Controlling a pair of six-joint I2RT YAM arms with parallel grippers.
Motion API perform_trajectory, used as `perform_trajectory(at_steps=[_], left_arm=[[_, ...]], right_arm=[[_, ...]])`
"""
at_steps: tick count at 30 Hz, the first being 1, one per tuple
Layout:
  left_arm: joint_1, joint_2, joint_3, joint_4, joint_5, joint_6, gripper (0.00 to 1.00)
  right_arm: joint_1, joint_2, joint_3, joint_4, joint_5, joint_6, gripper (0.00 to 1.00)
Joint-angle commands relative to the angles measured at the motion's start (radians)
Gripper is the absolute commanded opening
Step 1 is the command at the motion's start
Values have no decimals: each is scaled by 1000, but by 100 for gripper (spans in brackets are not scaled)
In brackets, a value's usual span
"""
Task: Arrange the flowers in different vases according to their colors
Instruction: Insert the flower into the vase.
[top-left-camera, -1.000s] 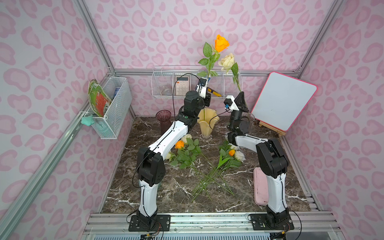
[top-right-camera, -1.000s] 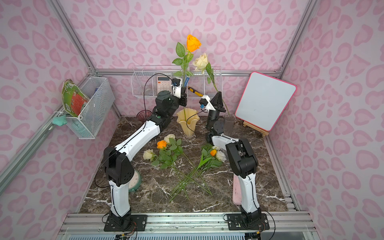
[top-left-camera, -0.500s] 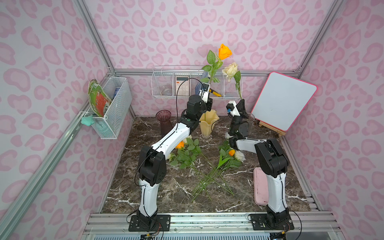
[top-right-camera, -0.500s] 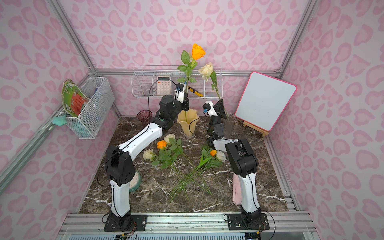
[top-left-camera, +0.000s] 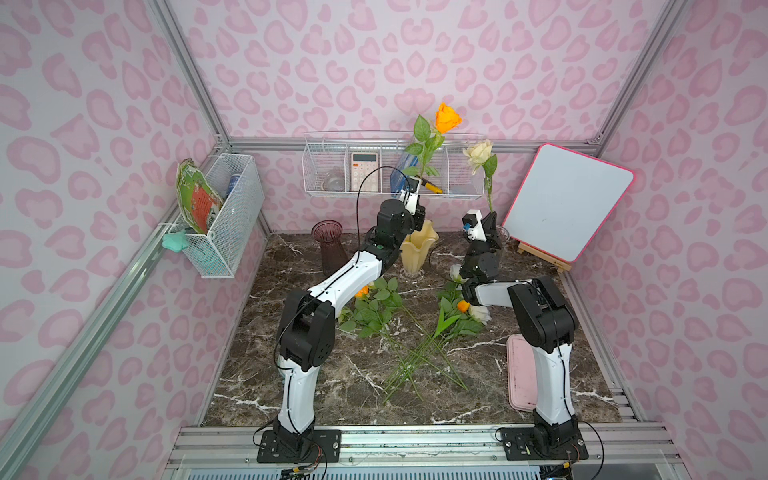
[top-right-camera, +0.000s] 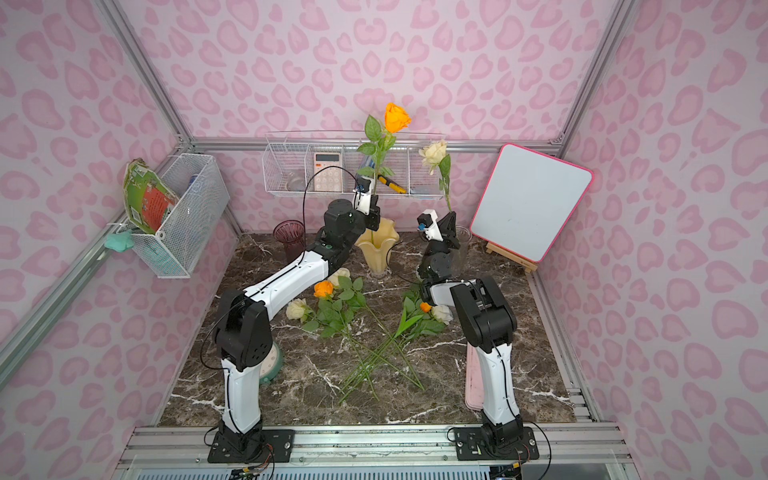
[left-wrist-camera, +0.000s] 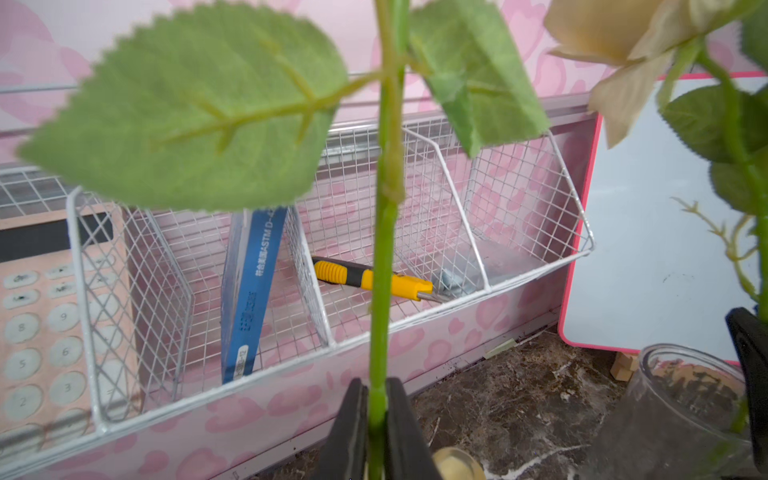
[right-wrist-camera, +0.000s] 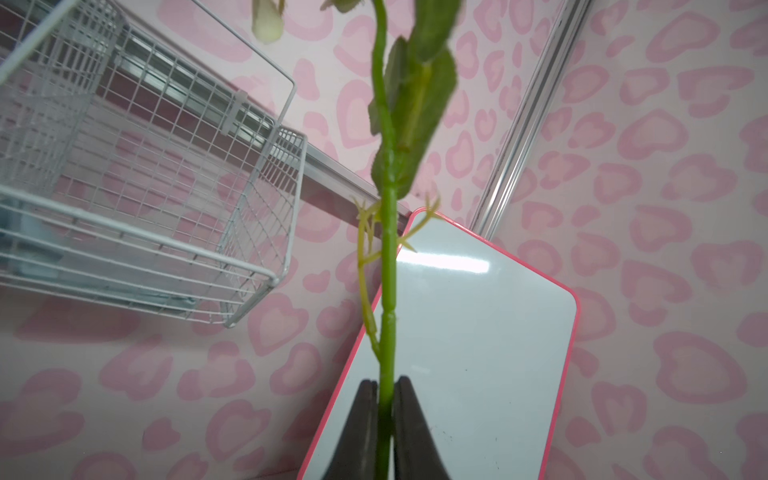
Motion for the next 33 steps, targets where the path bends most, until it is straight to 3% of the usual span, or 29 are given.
perform_trajectory(at_steps=[1, 2, 5, 8, 12, 21, 30, 33], left_arm=[[-3, 3, -26, 50, -25, -26, 59], [-3, 1, -30, 44, -25, -33, 70], [-4, -1, -25, 20, -37, -42, 84], [-4, -25, -38, 14, -47, -52, 91], [-8, -100, -98, 20, -82, -60, 99], [-48, -352, -273, -85, -178, -67, 99], [-78, -578, -437, -266, -233, -143, 99], [-105, -657, -485, -359, -244, -186, 99]], right_arm=[[0, -16, -26, 258, 44, 40, 37], [1, -18, -34, 258, 49, 37, 48], [0, -40, -66, 257, 78, 53, 74], [16, -93, -128, 257, 81, 61, 98], [95, -196, -241, 254, 94, 12, 98], [235, -456, -502, 189, 262, 49, 98], [365, -614, -614, 131, 360, 2, 98], [458, -688, -645, -6, 386, 38, 98]])
